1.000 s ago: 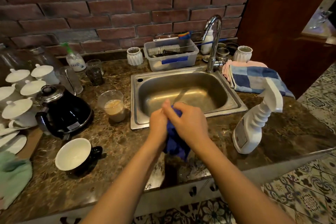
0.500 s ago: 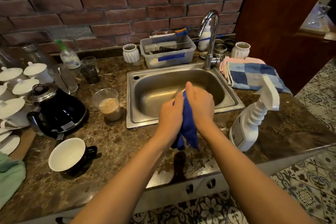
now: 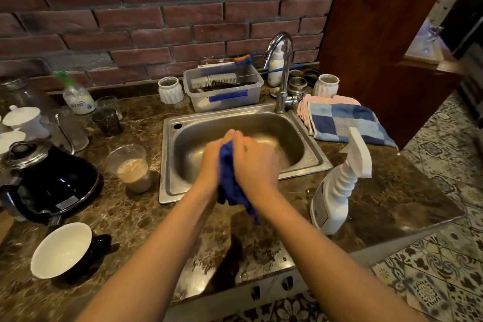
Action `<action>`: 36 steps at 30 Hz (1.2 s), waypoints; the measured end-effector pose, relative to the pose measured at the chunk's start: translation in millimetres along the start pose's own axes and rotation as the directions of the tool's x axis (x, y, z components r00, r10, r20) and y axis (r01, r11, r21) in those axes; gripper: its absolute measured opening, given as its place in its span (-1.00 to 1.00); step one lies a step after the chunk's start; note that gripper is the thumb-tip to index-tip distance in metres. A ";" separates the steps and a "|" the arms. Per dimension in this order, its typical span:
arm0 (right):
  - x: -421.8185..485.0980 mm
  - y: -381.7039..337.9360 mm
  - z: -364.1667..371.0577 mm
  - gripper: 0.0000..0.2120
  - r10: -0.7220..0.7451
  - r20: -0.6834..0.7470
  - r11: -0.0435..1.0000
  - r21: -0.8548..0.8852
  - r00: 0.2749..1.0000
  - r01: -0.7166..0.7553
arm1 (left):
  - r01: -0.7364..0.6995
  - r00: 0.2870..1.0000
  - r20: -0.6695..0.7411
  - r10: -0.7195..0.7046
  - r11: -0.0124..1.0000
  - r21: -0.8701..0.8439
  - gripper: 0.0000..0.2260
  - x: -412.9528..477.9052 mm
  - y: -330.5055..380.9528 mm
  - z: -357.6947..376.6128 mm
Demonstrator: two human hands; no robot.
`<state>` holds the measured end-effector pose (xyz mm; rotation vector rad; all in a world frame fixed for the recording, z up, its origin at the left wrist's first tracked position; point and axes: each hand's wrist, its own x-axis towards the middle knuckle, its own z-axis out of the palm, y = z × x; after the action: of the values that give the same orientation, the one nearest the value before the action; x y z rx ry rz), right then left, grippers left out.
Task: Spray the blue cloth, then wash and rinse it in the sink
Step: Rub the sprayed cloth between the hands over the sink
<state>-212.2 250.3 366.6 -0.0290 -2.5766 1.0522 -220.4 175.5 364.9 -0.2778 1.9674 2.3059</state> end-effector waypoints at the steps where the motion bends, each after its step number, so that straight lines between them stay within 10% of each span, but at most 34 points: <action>1: -2.2 -1.6 1.1 -0.49 -0.029 -0.013 1.000 0.007 0.999 0.029 | -0.002 1.000 -0.006 0.002 1.000 -0.018 -0.67 0.9 2.1 0.2; 14: 67.7 52.1 23.2 -0.60 0.227 0.295 0.891 0.323 0.928 -0.320 | -0.135 0.976 0.191 0.106 0.980 0.143 -0.84 36.2 4.5 -23.0; 19: 73.8 49.8 25.0 -0.75 0.031 0.533 0.775 0.522 0.846 -0.357 | -0.098 0.938 0.346 0.026 0.976 0.193 -0.87 73.5 17.7 -36.8; 24: 89.5 56.2 38.3 -0.69 0.043 0.378 0.773 0.574 0.925 -0.270 | -0.171 0.940 0.337 0.055 0.931 0.324 -0.92 114.0 27.2 -53.1; 30: 109.0 43.2 46.6 -0.80 0.176 0.352 0.844 0.426 0.919 -0.325 | 0.039 0.951 0.294 -0.100 0.978 0.206 -0.75 147.7 11.2 -41.8; 36: 114.2 23.8 72.9 -0.58 0.160 0.123 0.985 -0.080 0.979 -0.151 | 0.240 0.959 0.142 -0.244 0.970 0.044 -0.69 174.9 -6.5 -14.9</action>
<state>-346.0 235.6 338.5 -0.1901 -2.7656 1.0481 -389.2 154.3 321.2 -0.3176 1.7836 2.0833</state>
